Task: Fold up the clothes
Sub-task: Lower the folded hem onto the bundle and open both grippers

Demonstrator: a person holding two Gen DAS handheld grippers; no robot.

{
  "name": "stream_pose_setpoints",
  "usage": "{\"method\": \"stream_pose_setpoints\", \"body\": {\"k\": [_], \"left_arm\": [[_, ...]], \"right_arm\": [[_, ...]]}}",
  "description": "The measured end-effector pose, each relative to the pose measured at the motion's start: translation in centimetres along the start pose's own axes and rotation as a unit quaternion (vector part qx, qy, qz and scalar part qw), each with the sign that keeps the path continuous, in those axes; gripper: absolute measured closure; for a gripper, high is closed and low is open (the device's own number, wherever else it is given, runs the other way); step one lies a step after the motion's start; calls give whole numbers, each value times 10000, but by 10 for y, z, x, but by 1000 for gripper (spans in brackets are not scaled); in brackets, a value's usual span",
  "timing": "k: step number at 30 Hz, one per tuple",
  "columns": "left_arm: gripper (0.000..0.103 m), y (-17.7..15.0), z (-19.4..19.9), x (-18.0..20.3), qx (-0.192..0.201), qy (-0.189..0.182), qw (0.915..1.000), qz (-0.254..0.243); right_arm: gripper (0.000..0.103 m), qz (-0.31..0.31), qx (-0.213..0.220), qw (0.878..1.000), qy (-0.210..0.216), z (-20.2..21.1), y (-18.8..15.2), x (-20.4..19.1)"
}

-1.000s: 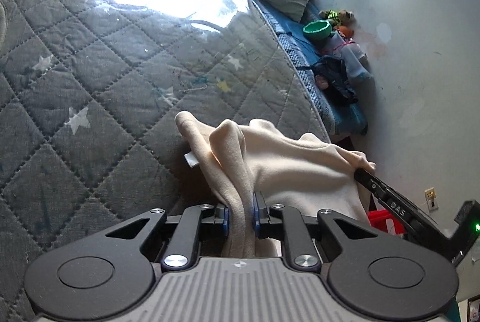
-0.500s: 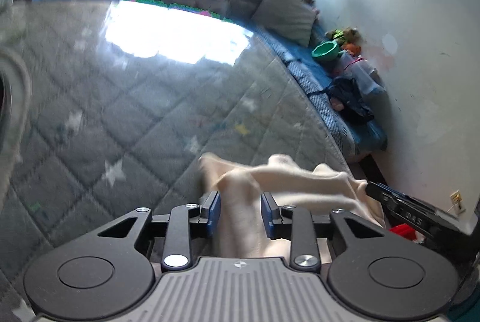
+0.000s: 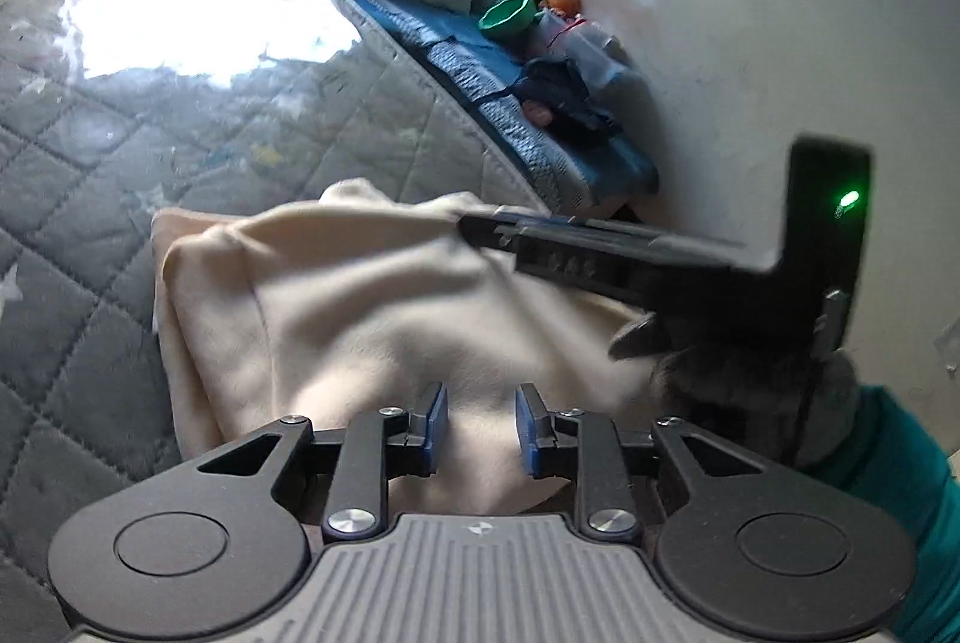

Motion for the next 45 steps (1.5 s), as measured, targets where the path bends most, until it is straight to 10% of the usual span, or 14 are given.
{"method": "stream_pose_setpoints", "body": {"k": [22, 45], "left_arm": [[74, -8, 6, -12, 40, -267, 9996, -12], [73, -25, 30, -16, 122, -163, 9995, -256]], "right_arm": [[54, 426, -44, 9985, 337, 3, 14, -23], [55, -107, 331, 9986, -407, 113, -91, -8]]}}
Point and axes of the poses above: each gripper's, at about its wrist camera, not at the fingertips, and z roughly against the way its jaws point, x to its right, y to its top, the point moved 2 cm from there along -z, roughly the way its jaws point, and after that the axes turned 8 degrees about y, right-handed, at the moved point
